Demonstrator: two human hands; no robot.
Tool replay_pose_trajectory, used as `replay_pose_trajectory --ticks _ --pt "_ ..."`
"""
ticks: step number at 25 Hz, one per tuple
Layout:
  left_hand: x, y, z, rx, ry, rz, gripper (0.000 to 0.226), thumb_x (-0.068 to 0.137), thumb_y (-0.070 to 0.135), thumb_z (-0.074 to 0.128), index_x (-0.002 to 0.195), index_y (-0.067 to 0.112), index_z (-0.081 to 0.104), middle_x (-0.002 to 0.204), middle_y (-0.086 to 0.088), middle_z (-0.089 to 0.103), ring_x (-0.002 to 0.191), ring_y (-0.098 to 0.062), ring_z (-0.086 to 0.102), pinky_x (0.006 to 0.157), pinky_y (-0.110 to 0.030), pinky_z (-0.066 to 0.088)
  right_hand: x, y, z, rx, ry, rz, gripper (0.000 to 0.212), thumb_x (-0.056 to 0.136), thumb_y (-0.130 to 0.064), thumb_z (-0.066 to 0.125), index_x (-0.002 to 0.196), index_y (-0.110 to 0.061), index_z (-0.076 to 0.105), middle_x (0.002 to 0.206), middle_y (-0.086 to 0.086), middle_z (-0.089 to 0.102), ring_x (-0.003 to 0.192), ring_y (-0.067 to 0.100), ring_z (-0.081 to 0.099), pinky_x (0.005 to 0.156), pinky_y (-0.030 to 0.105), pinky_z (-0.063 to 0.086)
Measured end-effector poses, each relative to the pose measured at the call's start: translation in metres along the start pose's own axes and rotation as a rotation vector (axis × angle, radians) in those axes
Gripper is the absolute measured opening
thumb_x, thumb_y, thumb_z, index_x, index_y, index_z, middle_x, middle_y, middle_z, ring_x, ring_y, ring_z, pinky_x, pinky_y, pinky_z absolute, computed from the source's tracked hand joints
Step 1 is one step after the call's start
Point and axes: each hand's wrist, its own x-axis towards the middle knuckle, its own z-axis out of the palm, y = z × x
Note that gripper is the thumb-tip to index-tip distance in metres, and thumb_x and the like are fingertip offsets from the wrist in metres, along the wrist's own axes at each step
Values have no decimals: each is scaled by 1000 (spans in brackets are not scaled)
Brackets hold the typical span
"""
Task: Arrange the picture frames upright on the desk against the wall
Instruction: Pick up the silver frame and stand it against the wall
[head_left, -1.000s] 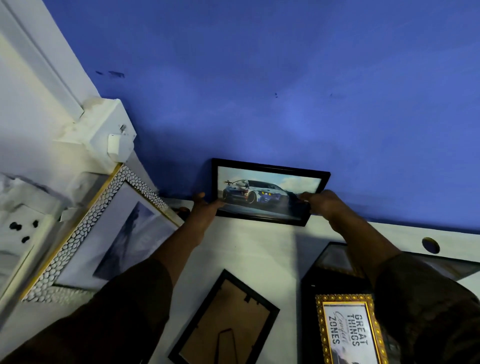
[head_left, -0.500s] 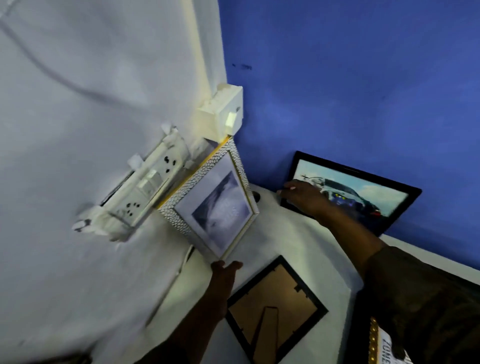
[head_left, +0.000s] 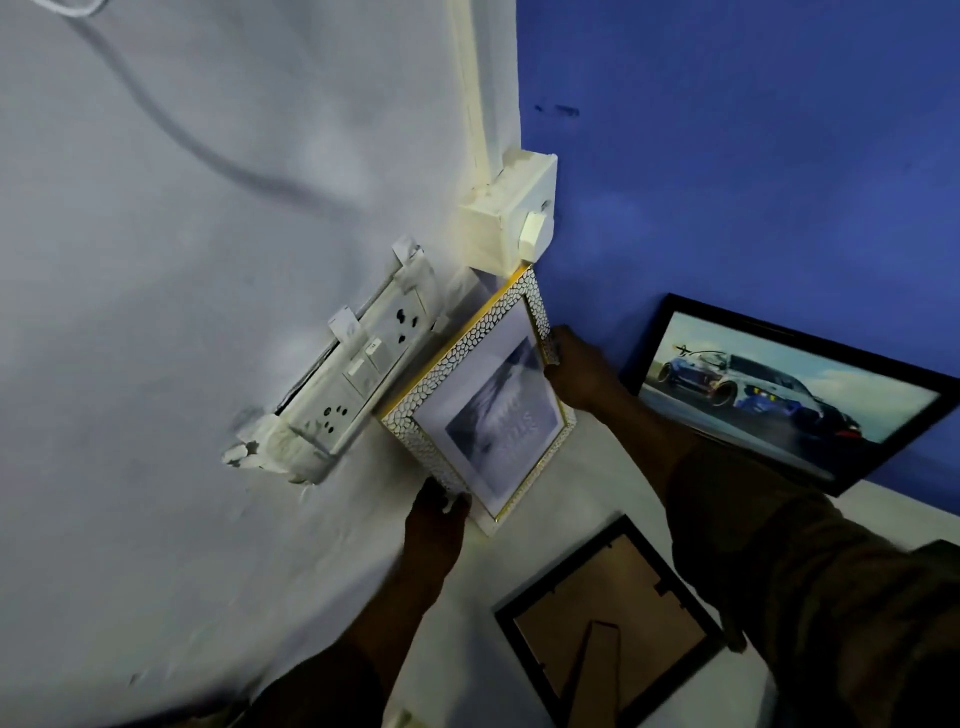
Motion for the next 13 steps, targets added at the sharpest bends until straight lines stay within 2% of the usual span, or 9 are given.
replay_pose_trajectory --ticks 2,5,7,9,11,13 --pt "0 2 3 196 62 124 32 98 23 58 122 2 62 110 -7 64 98 -18 58 83 -22 42 0 9 2 -10 45 -25 29 95 -20 55 122 -9 53 124 16 64 111 36 62 84 35 48" --pt "-14 2 1 164 118 259 28 97 28 59 113 5 66 102 -3 68 91 -17 63 73 -17 43 -11 24 -9 47 66 -15 29 91 -20 65 116 -7 58 114 13 69 103 32 65 77 33 46" --pt "-21 4 -3 88 93 287 19 96 24 61 111 13 67 100 2 69 93 -17 65 74 -13 45 -23 33 -21 64 62 -17 32 88 -18 70 116 -8 60 111 11 70 100 29 66 77 32 48" --pt "-30 10 -8 -17 59 316 10 95 22 64 103 26 68 98 9 70 95 -15 66 79 -19 47 -39 42 -34 56 53 -1 34 87 -17 71 117 -8 61 106 7 69 94 22 63 75 30 47" --pt "-47 23 -11 -103 47 373 9 94 25 66 101 24 71 97 11 72 93 -11 66 79 -22 50 -60 50 -49 91 56 16 32 87 -19 71 116 -9 62 98 5 66 89 25 63 79 40 53" --pt "-69 35 -12 -161 79 472 19 94 25 66 97 7 72 87 4 71 78 -8 62 72 -22 50 -87 55 -64 185 34 45 26 87 -19 72 111 -12 65 92 8 69 85 32 68 83 51 57"
